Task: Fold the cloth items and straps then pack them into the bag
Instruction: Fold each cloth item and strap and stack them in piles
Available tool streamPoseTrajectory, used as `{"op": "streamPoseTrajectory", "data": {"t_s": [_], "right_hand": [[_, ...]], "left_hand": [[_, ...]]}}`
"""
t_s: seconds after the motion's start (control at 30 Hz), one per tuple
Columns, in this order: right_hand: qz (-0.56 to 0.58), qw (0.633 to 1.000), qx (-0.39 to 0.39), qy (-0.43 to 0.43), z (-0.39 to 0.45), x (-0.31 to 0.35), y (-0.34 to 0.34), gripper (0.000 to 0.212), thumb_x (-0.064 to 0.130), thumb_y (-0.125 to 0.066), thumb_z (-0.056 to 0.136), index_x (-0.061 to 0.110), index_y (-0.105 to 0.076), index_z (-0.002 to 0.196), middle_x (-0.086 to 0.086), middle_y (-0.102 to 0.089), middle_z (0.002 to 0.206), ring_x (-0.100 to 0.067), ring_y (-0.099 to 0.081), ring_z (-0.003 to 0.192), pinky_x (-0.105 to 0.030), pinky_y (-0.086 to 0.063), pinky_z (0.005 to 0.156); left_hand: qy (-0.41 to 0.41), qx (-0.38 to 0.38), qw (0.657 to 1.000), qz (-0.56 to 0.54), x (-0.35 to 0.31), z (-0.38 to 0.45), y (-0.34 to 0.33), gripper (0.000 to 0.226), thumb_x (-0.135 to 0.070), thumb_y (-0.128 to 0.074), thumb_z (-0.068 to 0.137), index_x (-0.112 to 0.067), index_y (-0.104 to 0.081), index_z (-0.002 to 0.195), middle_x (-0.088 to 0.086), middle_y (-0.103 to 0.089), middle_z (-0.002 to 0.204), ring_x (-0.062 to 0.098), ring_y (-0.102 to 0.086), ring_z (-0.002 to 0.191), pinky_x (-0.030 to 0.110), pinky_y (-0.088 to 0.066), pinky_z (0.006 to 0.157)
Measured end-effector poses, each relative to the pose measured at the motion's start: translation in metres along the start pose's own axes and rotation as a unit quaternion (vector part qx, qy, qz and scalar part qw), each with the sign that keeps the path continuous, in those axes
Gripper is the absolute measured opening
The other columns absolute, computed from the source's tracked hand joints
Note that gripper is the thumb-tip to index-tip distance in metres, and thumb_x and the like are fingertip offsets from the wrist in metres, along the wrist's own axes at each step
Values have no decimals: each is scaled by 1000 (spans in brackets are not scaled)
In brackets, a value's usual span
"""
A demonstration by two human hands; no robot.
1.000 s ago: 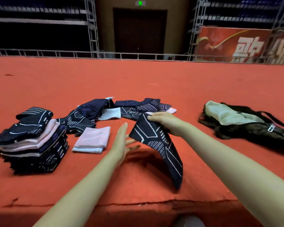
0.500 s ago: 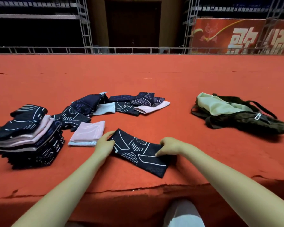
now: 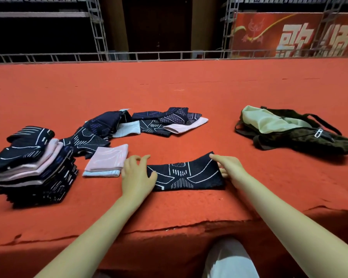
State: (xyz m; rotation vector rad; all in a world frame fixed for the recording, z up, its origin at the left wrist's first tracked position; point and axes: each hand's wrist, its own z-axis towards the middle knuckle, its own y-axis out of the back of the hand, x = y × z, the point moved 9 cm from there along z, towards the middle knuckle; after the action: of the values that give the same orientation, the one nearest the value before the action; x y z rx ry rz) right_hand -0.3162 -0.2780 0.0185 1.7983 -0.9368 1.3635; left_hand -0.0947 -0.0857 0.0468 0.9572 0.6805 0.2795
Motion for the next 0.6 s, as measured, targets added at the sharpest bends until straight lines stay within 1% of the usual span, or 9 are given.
{"op": "streamPoseTrajectory", "data": {"t_s": [0.07,0.13,0.23,0.33,0.4,0.43,0.5,0.57,0.6], "right_hand": [[-53,998,12,23,-2,1,-8,16,21,-66,86,8,-70,92,4,-64,65,-8,-57,53,-16,-41,48],[-93,995,26,32,-1,0,-19,11,8,-61,87,7,-69,95,2,-68,73,-10,-62,63,-16,-49,54],[-57,998,14,22,7,2,-29,12,3,-56,88,6,-66,95,-7,-68,79,-19,-63,68,-25,-51,65],[52,998,21,33,8,14,-46,12,18,-56,92,11,-66,92,-12,-66,85,-23,-61,74,-32,-47,71],[63,993,62,75,6,21,-65,31,35,-43,99,18,-69,93,-9,-67,91,-18,-60,82,-28,-45,74],[31,990,86,105,2,22,-75,40,38,-36,101,19,-71,96,-7,-68,94,-15,-61,86,-26,-46,76],[-109,970,95,197,-5,16,-92,40,36,-41,99,15,-74,98,-4,-69,98,-13,-58,98,-26,-44,90],[-313,896,46,313,-13,11,-101,26,31,-53,91,18,-74,100,0,-63,107,-15,-49,112,-28,-37,101],[-370,859,38,352,-18,10,-108,26,31,-55,87,20,-73,102,0,-59,113,-17,-46,117,-29,-35,102]], "left_hand": [[-64,14,998,-27,-24,-1,-9,49,-35,-59,86,-24,-51,134,5,-45,129,23,-35,126,39,-31,104],[-93,54,991,-86,-43,-4,-26,44,-36,-58,89,-29,-54,132,2,-44,136,19,-32,131,35,-29,107],[-105,89,984,-110,-52,-10,-50,37,-40,-58,89,-36,-59,125,-4,-45,139,14,-32,133,30,-28,108],[-91,85,989,-78,-43,-9,-60,31,-43,-58,87,-38,-64,117,-10,-51,131,11,-40,126,29,-33,105],[-75,74,986,-127,-39,-4,-57,23,-33,-61,87,-32,-70,108,-9,-58,121,13,-48,119,27,-38,98],[-64,56,983,-160,-37,-1,-52,20,-25,-60,88,-26,-71,104,-6,-61,115,15,-53,113,24,-39,93],[-17,10,968,-250,-25,0,-40,24,-10,-49,92,-16,-69,104,0,-66,107,19,-58,106,19,-36,86],[53,0,938,-342,-15,-2,-34,29,-9,-40,97,-16,-63,112,1,-69,101,19,-60,102,21,-37,82],[73,7,930,-360,-14,-3,-33,28,-13,-39,98,-17,-60,117,0,-69,100,19,-60,101,23,-37,80]]}}
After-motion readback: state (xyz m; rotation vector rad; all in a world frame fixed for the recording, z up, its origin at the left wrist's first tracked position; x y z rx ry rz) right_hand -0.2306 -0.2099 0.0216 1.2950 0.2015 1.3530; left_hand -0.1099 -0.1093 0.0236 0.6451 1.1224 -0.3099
